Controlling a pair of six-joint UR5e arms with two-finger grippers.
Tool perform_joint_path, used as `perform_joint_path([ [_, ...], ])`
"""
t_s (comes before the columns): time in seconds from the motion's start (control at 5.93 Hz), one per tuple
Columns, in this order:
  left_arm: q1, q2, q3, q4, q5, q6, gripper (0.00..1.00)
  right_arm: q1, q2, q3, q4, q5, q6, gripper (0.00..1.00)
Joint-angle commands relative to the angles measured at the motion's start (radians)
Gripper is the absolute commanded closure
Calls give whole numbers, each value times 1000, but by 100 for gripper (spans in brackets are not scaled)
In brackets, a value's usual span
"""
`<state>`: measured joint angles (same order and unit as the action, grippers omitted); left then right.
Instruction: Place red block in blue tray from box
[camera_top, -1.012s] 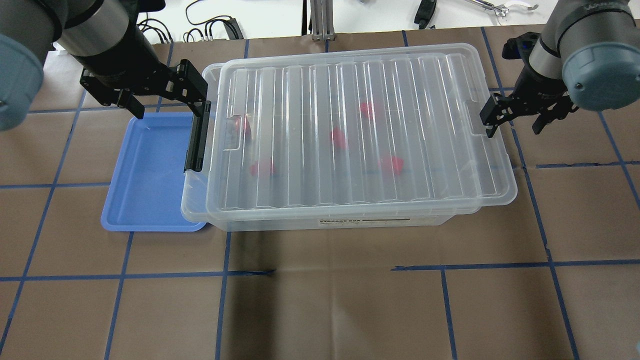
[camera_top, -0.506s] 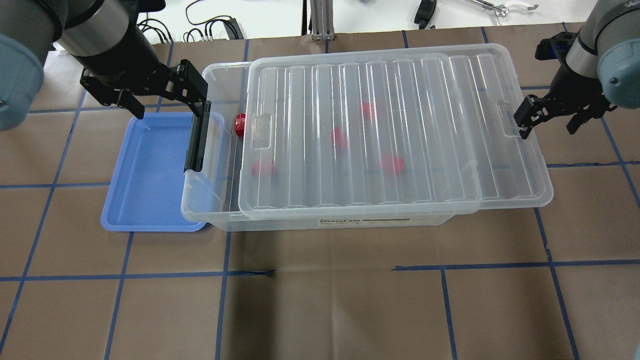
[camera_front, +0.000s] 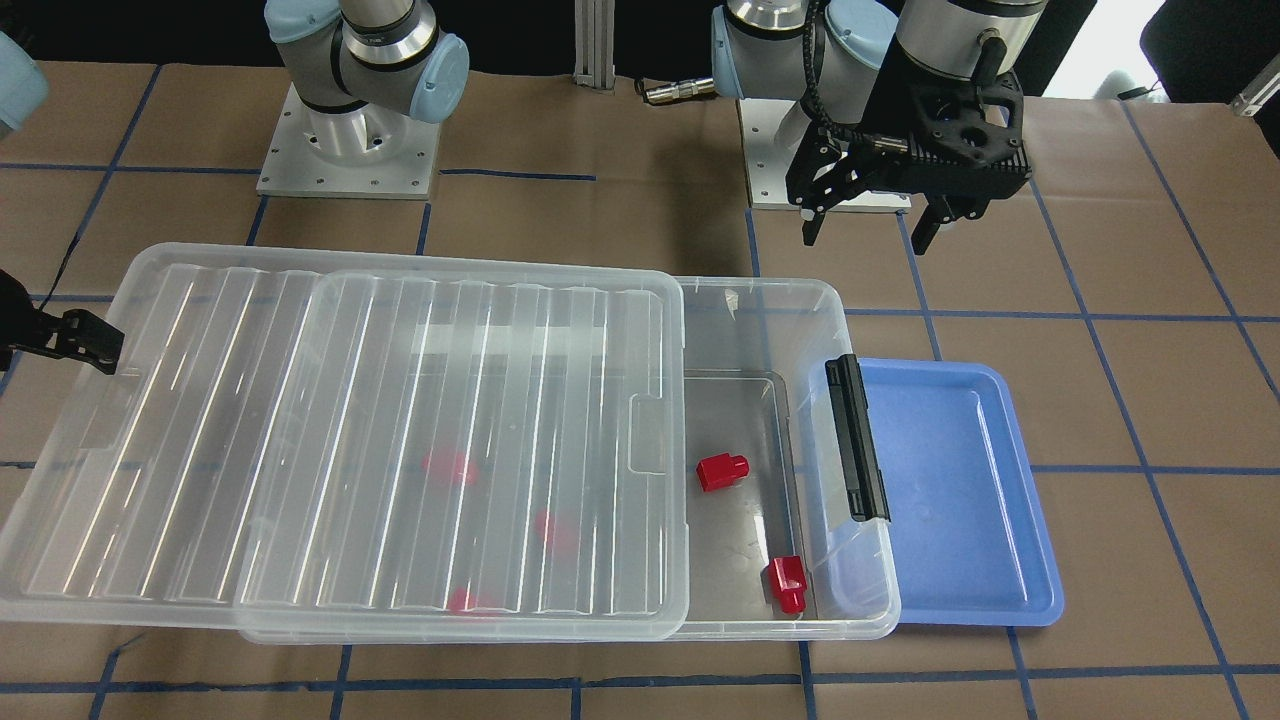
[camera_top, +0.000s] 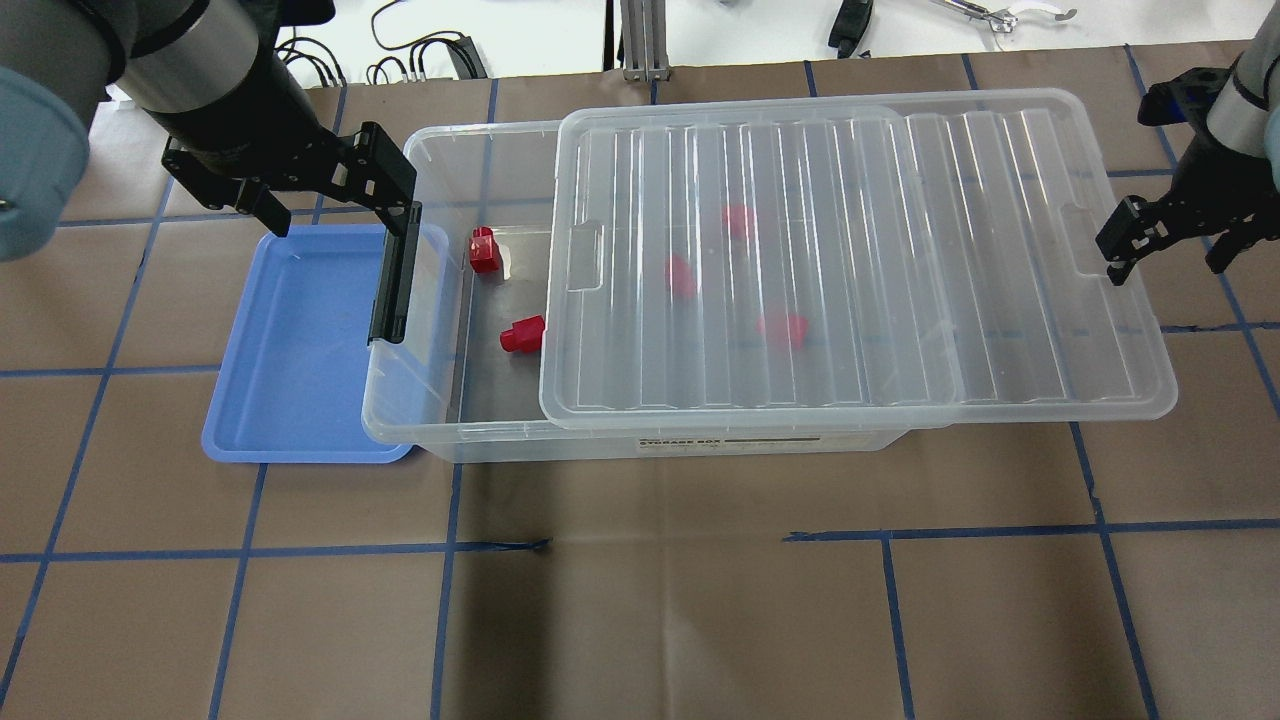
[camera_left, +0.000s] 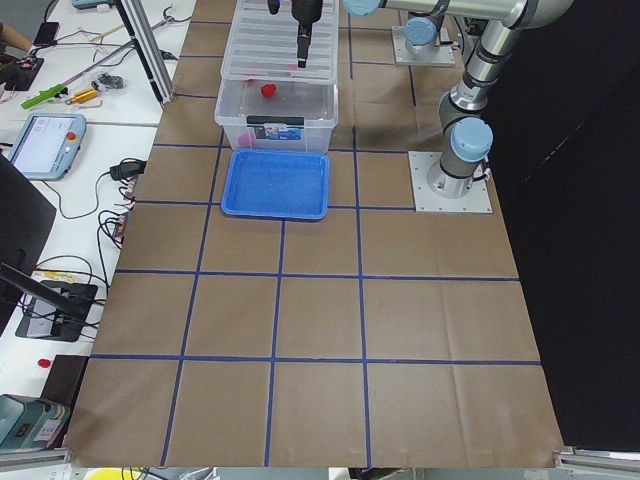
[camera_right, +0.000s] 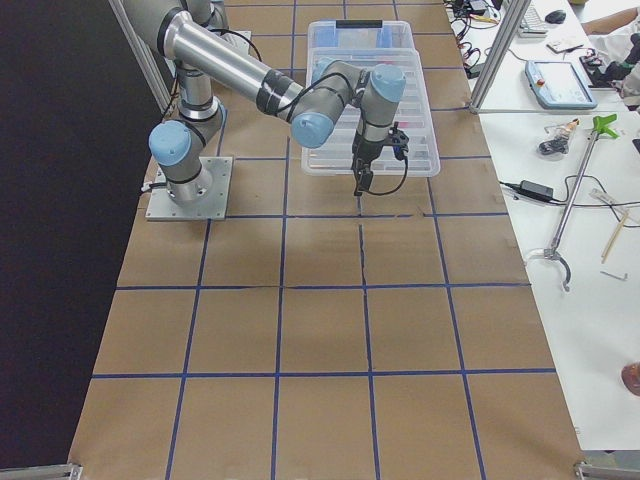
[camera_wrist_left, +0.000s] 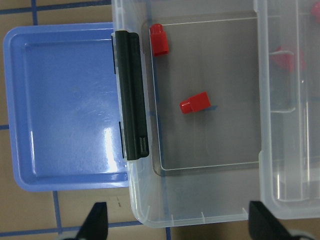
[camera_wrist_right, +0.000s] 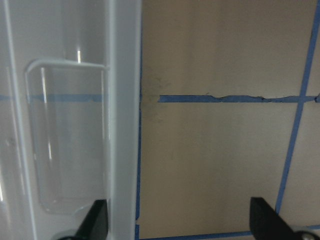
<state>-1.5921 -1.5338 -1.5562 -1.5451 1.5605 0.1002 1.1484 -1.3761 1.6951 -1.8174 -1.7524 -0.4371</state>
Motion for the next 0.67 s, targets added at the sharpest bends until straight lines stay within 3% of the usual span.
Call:
perform_joint_path([
  [0.0,-14,-11,-31,-15,1,245,2,-27,0,-6,0,-62,-8,0],
  [0.51,-8,-58,-65,3,4,948,2,-39,-27,-14,12,-44,9,0],
])
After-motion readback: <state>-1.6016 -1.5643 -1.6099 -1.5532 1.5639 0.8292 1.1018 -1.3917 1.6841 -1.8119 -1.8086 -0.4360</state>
